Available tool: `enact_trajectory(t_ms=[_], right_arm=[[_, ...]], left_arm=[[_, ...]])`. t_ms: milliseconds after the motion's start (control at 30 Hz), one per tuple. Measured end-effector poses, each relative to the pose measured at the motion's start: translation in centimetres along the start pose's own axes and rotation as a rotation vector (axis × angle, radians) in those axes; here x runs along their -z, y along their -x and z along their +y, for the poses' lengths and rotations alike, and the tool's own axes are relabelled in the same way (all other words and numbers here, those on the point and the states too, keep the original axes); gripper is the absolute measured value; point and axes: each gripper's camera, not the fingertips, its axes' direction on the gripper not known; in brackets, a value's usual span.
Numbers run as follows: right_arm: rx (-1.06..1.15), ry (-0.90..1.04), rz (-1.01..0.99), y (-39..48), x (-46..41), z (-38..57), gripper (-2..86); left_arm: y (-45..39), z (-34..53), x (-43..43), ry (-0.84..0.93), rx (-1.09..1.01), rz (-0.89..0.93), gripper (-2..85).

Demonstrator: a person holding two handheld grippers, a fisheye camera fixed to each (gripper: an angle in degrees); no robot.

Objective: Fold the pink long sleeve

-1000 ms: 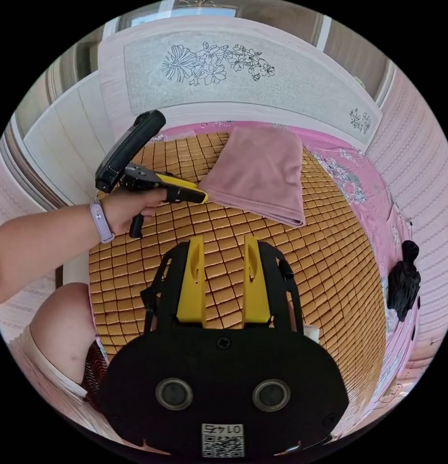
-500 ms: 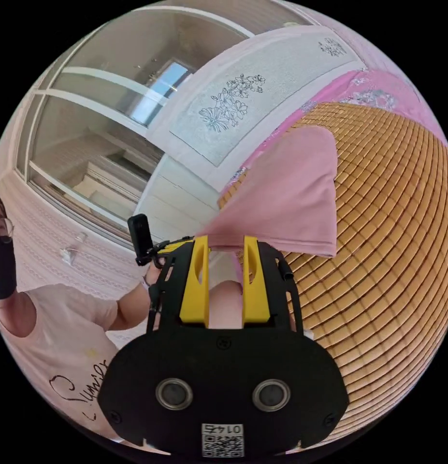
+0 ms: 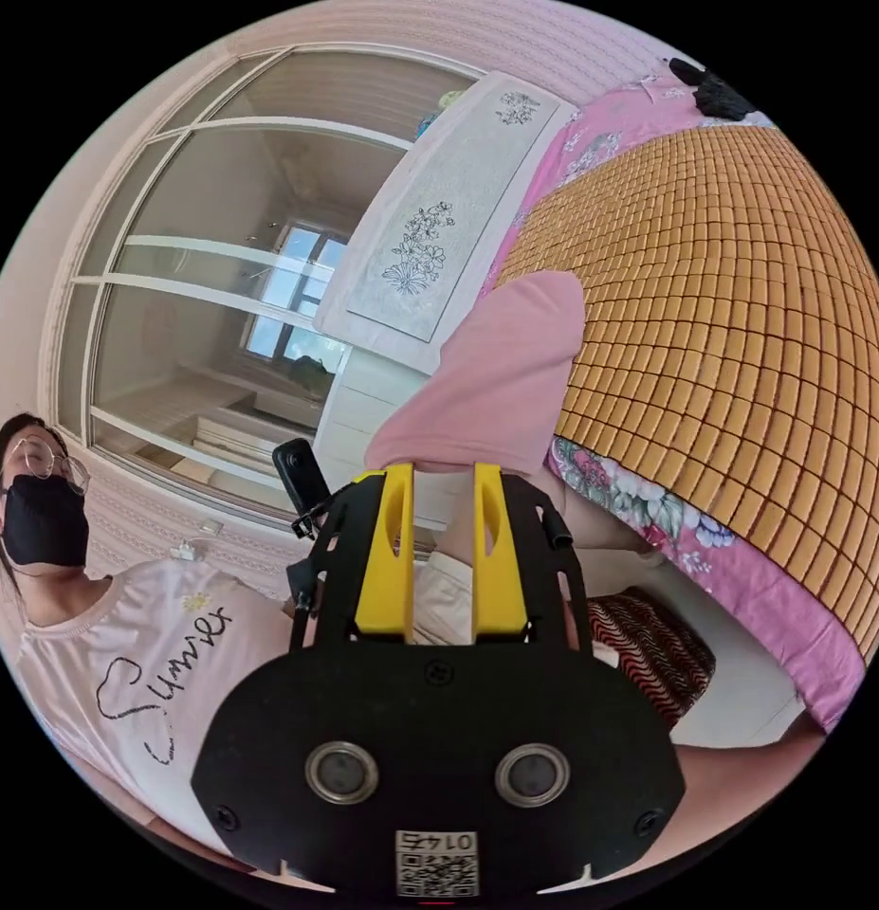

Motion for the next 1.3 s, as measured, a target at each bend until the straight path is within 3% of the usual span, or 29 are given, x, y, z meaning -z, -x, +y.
enact_trajectory(t_ms=[200,300,467,600,700,767,967,1067,1133,1300], right_arm=[[-0.1,-0.195,-0.217,-2.2,4.8,2.5,14.8],[-0.036,-0.092,-0.025,0.2,3.4,1.3,16.9],[-0.012,0.152,0.012,1.6,-1.1,-2.2,11.8],[0.029,-0.017,-0.015,3.3,1.6,-2.9,4.8],[-0.036,-0.141,-0.009,3.2,4.6,-2.7,3.6],[-0.066,-0.132,-0.014,3.2,5.4,-2.5,3.3],[-0.089,-0.011,0.16,6.4,3.4,-0.7,3.0],[-0.174,-0.058,0.093,6.8,2.5,0.2,2.9],[-0.189,-0.067,0.075,8.2,1.3,0.3,2.8],[-0.168,-0.051,0.151,12.9,-1.2,0.4,3.0]], left_arm=[[-4.8,2.6,-3.1,0.103,-0.203,-0.241,-0.3],[-6.2,3.9,-4.8,0.187,-0.282,-0.282,-0.2],[-8.4,6.6,-7.8,0.298,-0.383,-0.405,0.6],[-8.2,6.9,-6.4,0.257,-0.342,-0.315,0.3],[-6.1,6.9,-4.5,0.21,-0.283,-0.463,0.5],[-2.4,7.1,-2.2,0.184,-0.139,-0.634,1.2],[7.1,9.1,5.0,0.181,0.209,-0.748,8.0],[10.3,10.2,6.1,0.223,0.239,-0.706,16.0],[11.8,10.6,5.8,0.258,0.255,-0.64,16.8],[13.8,11.6,4.9,0.318,0.346,-0.47,10.2]])
